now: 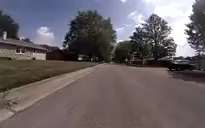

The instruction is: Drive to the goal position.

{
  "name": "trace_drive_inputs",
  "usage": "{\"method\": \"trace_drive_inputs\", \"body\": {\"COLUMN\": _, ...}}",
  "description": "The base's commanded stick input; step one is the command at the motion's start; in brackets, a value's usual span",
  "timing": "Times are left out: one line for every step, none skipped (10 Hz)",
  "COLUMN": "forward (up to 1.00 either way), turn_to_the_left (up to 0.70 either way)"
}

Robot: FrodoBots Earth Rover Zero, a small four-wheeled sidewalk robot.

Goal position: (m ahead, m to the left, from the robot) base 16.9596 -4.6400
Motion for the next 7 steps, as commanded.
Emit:
{"method": "trace_drive_inputs", "body": {"forward": 1.0, "turn_to_the_left": 0.03}}
{"method": "trace_drive_inputs", "body": {"forward": 1.0, "turn_to_the_left": 0.02}}
{"method": "trace_drive_inputs", "body": {"forward": 1.0, "turn_to_the_left": 0.03}}
{"method": "trace_drive_inputs", "body": {"forward": 1.0, "turn_to_the_left": 0.02}}
{"method": "trace_drive_inputs", "body": {"forward": 1.0, "turn_to_the_left": 0.03}}
{"method": "trace_drive_inputs", "body": {"forward": 1.0, "turn_to_the_left": 0.02}}
{"method": "trace_drive_inputs", "body": {"forward": 1.0, "turn_to_the_left": 0.03}}
